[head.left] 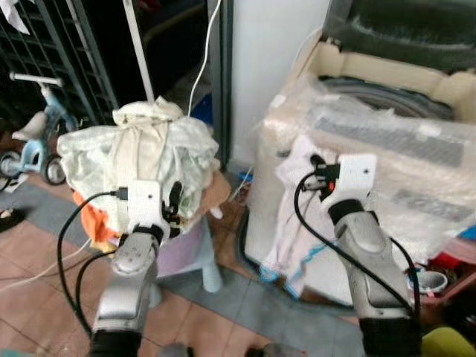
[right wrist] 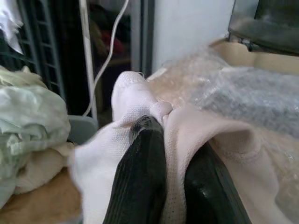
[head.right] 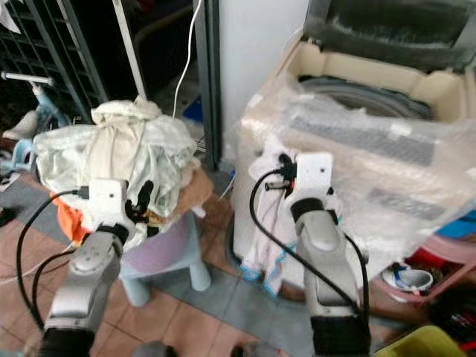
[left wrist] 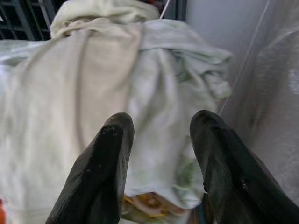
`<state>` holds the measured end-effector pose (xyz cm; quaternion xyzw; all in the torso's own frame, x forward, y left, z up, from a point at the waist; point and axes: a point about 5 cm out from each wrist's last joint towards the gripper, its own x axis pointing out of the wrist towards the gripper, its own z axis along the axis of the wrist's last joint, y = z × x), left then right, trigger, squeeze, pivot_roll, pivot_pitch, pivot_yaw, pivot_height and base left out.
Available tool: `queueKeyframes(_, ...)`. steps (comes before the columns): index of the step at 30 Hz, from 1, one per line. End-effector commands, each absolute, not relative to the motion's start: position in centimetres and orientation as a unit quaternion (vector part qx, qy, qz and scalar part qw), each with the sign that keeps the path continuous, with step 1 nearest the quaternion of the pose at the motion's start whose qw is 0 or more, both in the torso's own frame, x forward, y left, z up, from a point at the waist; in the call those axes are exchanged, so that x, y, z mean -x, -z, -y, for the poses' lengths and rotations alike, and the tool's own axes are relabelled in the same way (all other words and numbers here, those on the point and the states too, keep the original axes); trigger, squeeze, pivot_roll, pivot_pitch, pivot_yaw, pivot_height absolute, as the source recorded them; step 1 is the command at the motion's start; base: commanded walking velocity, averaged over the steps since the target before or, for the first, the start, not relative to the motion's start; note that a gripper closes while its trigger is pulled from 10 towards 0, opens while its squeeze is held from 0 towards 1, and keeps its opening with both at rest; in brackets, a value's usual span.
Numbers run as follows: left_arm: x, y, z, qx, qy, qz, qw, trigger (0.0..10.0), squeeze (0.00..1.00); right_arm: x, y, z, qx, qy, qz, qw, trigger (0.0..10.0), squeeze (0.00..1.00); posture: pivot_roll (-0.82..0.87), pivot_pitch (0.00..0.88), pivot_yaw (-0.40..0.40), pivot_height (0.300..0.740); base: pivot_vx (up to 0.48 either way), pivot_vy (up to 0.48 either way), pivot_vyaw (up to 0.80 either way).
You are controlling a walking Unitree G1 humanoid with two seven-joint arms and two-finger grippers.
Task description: Clothes washing
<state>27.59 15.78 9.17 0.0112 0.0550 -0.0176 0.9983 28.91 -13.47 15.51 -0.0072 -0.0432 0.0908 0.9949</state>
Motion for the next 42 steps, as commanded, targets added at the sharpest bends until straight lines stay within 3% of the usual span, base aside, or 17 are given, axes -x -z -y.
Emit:
queueKeyframes(1,-27.7,-9.2,-15.1,-0.006,0.030,-0.055,0.998,10.0,0.00,-29.0,-17.1,14.3,0.012,-0.081,0.078,0.994,10.0,0.00,-0.08,0.000,0.005,0.740,0.000,0.000,0.00)
queueKeyframes(11,-27.6,-9.5,-15.2,0.015,0.030,-0.044,0.998,10.0,0.00,-29.4,-18.3,14.3,0.039,-0.103,0.105,0.988,10.0,0.00,-0.07,0.000,0.007,0.740,0.000,0.000,-0.32)
queueKeyframes(18,-27.6,-9.7,-15.2,0.022,0.032,-0.038,0.999,10.0,0.00,-30.0,-19.3,14.0,0.095,-0.126,0.131,0.979,10.0,0.00,-0.07,0.000,0.007,0.740,0.343,0.000,0.00)
queueKeyframes(28,-27.7,-9.7,-15.1,0.024,0.036,-0.039,0.998,10.0,0.00,-33.1,-23.6,14.5,0.158,-0.145,0.193,0.957,10.0,0.00,-0.07,0.000,0.000,0.740,0.451,0.000,0.00)
queueKeyframes(37,-28.0,-9.6,-14.9,0.030,0.031,-0.046,0.998,10.0,0.00,-38.5,-32.5,17.2,0.175,-0.096,0.242,0.950,10.0,0.00,-0.06,0.000,-0.001,0.740,0.436,0.000,0.00)
queueKeyframes(40,-28.0,-9.6,-14.8,0.029,0.033,-0.046,0.998,10.0,0.00,-39.3,-35.0,19.0,0.176,-0.040,0.243,0.953,10.0,0.00,-0.06,0.000,-0.002,0.740,0.000,0.000,0.00)
queueKeyframes(41,-28.0,-9.6,-14.7,0.028,0.032,-0.045,0.998,10.0,0.00,-39.4,-38.5,22.4,0.146,0.066,0.255,0.954,10.0,0.00,-0.05,0.000,-0.011,0.740,0.000,0.000,0.00)
queueKeyframes(42,-28.0,-9.6,-14.7,0.028,0.032,-0.045,0.998,10.0,0.00,-39.4,-38.5,22.4,0.146,0.066,0.255,0.954,10.0,0.00,-0.05,0.000,-0.011,0.740,0.000,0.000,0.00)
